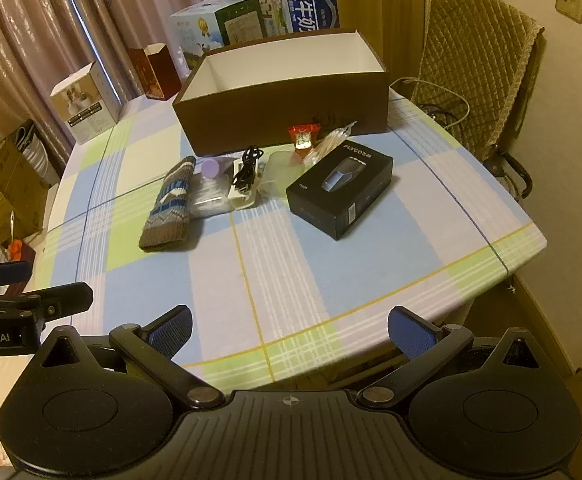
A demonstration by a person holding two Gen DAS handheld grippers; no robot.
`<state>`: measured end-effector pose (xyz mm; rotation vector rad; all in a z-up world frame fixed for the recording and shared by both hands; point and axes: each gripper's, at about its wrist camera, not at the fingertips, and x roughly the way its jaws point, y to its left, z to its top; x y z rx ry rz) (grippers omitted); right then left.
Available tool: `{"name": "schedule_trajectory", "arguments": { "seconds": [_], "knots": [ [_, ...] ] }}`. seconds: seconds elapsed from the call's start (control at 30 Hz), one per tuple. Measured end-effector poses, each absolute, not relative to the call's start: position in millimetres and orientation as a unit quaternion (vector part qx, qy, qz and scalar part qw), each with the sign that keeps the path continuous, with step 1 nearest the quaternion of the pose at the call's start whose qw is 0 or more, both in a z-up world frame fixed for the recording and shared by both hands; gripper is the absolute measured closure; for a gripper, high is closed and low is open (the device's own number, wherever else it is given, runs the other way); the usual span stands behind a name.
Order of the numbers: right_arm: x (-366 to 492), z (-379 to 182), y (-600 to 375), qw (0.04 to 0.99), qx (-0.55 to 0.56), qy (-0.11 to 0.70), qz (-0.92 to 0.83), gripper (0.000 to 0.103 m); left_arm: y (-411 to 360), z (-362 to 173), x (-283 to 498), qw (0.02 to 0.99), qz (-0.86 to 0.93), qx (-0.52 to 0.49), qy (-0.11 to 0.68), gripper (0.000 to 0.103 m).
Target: Organize objects
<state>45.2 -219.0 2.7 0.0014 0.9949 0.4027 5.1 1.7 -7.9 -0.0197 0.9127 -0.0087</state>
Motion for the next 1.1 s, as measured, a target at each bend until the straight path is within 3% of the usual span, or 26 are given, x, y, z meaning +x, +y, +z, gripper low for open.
{"name": "schedule_trajectory", "arguments": {
  "seconds": [1.1],
  "knots": [
    [83.2,-5.3,-202.2,0.849,-0.010,0.490,0.199,0.002,14.4,-12.7,42.0,0.889,0.000,-0.019,0.457,0.003]
  ]
}}
